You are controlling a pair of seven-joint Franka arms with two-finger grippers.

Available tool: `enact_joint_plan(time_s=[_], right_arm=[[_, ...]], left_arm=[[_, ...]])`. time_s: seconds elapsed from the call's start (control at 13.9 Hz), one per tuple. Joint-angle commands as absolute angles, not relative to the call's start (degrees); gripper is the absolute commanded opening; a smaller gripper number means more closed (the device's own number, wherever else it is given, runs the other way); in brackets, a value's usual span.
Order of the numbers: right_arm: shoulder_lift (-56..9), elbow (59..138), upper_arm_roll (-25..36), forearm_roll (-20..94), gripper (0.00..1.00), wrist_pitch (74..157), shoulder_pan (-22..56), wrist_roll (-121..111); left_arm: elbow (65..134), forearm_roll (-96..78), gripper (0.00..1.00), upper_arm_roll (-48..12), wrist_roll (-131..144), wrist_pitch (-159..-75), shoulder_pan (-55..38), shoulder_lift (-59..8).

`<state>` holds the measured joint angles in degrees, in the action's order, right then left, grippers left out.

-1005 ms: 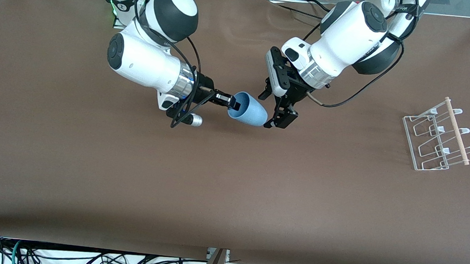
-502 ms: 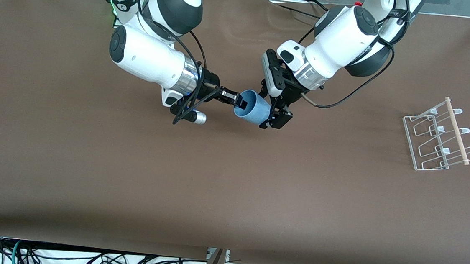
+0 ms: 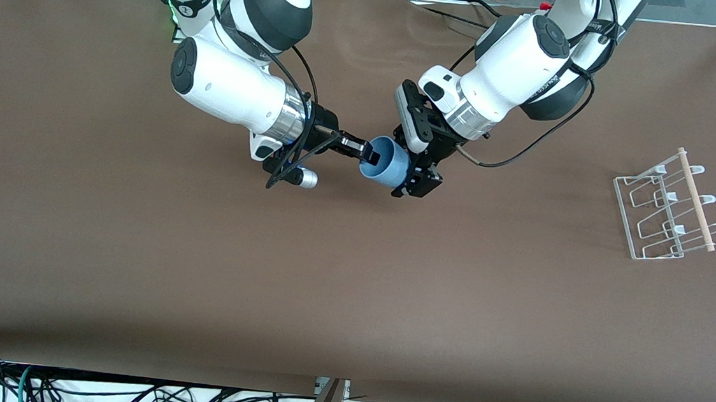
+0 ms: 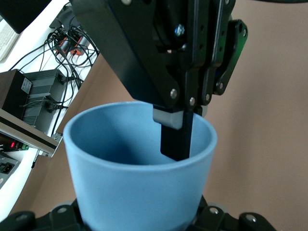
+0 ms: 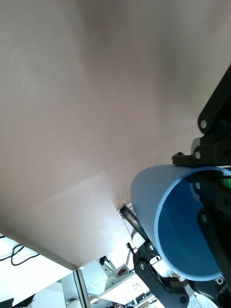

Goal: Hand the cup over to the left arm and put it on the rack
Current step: 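Grasp the cup rim with the left gripper beside the right gripper, then open the right gripper and carry the cup toward the rack with the left gripper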

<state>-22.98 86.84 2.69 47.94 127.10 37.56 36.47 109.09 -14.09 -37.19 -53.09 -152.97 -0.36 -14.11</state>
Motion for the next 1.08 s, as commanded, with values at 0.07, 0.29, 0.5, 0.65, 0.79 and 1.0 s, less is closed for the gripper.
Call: enact_joint_plan(time_s=[0.07, 0.29, 0.5, 0.65, 0.79, 1.0], right_arm=[[-22.76, 85.43, 2.81, 49.13, 0.00, 126.30, 38.58, 36.91], [-22.50, 85.34, 2.81, 48.78, 0.98, 126.47, 38.58, 37.09], [-20.92, 85.43, 3.25, 48.78, 1.00, 125.86, 38.50, 36.65], [-20.48, 85.43, 3.60, 48.17, 1.00, 124.90, 38.32, 36.56], [-20.30, 85.43, 6.31, 47.64, 1.00, 120.96, 38.32, 36.21], [-18.99, 85.43, 10.01, 42.48, 1.00, 114.02, 38.32, 36.12]], left_arm=[[108.54, -12.57, 0.00, -37.53, -50.89, -153.46, -0.44, -14.68], [108.54, -12.57, 0.00, -37.53, -51.06, -153.37, -0.09, -14.24], [108.19, -12.57, 0.00, -37.09, -51.50, -148.47, 1.75, -12.58], [108.19, -12.39, 0.00, -36.83, -52.38, -141.89, 4.64, -10.99], [108.19, -12.39, 0.00, -35.69, -55.97, -136.08, 7.28, -10.11], [108.19, -10.56, 0.00, -30.52, -58.18, -127.38, 9.84, -9.40]])
